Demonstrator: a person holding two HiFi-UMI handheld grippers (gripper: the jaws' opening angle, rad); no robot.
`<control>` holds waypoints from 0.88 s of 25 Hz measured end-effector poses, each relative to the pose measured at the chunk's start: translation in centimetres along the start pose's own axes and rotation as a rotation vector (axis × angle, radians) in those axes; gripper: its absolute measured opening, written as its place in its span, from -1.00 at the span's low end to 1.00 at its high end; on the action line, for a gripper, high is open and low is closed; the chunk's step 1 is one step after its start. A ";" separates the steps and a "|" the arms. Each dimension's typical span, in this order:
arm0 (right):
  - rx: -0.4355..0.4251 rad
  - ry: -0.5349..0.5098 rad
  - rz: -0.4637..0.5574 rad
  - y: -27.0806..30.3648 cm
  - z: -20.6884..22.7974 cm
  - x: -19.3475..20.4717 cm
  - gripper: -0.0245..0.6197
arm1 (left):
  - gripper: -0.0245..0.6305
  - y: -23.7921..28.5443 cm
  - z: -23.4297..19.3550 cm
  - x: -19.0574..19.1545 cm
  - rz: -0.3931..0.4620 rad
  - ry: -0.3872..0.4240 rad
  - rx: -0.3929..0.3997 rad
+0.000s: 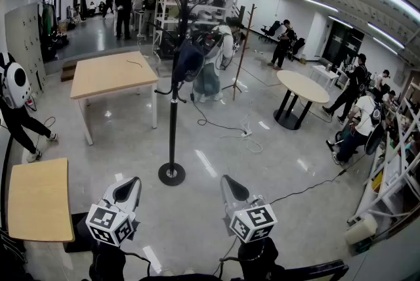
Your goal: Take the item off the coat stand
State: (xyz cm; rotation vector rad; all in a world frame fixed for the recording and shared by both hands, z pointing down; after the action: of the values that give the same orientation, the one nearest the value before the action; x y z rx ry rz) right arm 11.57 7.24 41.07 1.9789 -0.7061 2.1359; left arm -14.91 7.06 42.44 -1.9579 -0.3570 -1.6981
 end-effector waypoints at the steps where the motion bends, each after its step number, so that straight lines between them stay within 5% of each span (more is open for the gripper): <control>1: 0.000 0.001 -0.004 0.1 -0.1 0.1 -0.92 | -0.92 0.0 -0.1 0.0 -0.001 -0.003 0.001; 22: -0.043 0.060 0.028 3.0 0.5 4.0 -0.92 | -0.92 1.9 -2.4 3.3 -0.043 -0.013 0.015</control>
State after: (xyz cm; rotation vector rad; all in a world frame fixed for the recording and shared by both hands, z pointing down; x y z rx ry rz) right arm 10.30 3.57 44.20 1.8865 -0.7677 2.1663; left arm -15.35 3.72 45.40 -1.9640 -0.4183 -1.7052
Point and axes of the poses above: the fingertips, and each gripper's own axes: y forward along the fingers, z to its right, x out of its underside, the point moved 3 cm from there along -y, backward along the fingers, and after that the axes turned 12 degrees about z, right-handed, at the moved point
